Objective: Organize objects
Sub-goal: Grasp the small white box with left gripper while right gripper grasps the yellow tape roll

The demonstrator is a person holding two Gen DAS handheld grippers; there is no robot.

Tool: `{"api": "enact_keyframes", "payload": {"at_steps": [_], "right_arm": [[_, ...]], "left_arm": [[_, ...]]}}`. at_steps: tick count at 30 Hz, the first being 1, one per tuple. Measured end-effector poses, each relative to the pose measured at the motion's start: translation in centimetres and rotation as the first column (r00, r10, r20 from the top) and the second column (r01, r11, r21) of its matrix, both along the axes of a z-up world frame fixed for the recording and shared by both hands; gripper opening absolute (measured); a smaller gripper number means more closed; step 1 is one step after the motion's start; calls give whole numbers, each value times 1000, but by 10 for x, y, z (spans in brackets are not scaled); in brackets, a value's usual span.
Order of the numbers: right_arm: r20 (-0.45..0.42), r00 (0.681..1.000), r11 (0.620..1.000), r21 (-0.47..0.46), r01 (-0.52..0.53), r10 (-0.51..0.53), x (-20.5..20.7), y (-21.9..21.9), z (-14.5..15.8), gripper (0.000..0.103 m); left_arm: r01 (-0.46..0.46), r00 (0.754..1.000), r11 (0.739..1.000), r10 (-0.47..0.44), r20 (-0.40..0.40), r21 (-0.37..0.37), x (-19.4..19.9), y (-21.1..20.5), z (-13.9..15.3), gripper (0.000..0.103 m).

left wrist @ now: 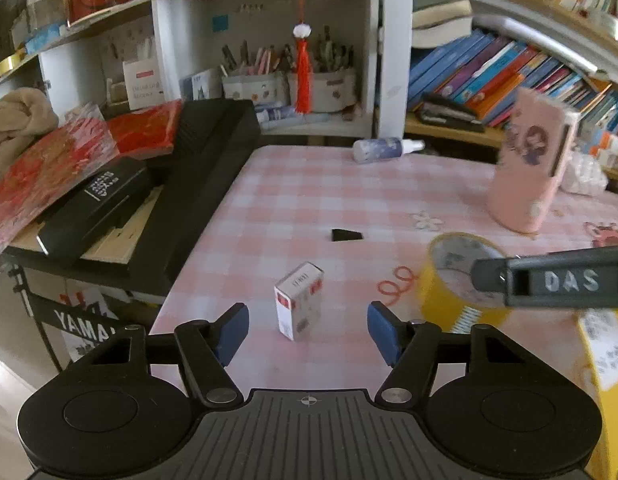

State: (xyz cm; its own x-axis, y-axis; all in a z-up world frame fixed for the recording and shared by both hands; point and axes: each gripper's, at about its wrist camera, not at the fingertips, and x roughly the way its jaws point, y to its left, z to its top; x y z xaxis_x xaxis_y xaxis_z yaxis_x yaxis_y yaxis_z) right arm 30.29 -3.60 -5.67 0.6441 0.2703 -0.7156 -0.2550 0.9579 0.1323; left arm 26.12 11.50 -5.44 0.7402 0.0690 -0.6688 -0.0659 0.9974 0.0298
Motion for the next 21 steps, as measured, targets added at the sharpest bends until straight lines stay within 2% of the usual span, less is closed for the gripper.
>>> {"api": "enact_keyframes", "payload": {"at_steps": [4,6,10,13,15,17,21], "right_arm": [[3,1000,998,-59,9,-9,11,8,-6,90],[-5,1000,997,-74,5,-5,16,9,-9,95],[-30,999,994,-112,-20,16,27,15,-19,98],[-42,999,991,-128,-38,32,34,20,-25,100],[-40,999,992,-118,-36,31,39,20,-27,102],[-40,999,993,-109,-36,31,43,21,-27,102],[-43,999,995,-96,-36,32,48,21,-27,102]], "left_arm": [[-9,999,1000,9,-31,22,21,3,-15,65],[-15,999,1000,15,-43,23,29,4,-21,65],[-10,999,1000,11,-51,23,39,5,-29,58],[-6,998,1000,8,-61,19,44,6,-34,47],[7,998,1000,-6,-70,17,46,6,-37,34],[21,997,1000,-21,-69,9,46,6,-38,27],[32,998,999,-31,-63,3,42,8,-39,27]]}}
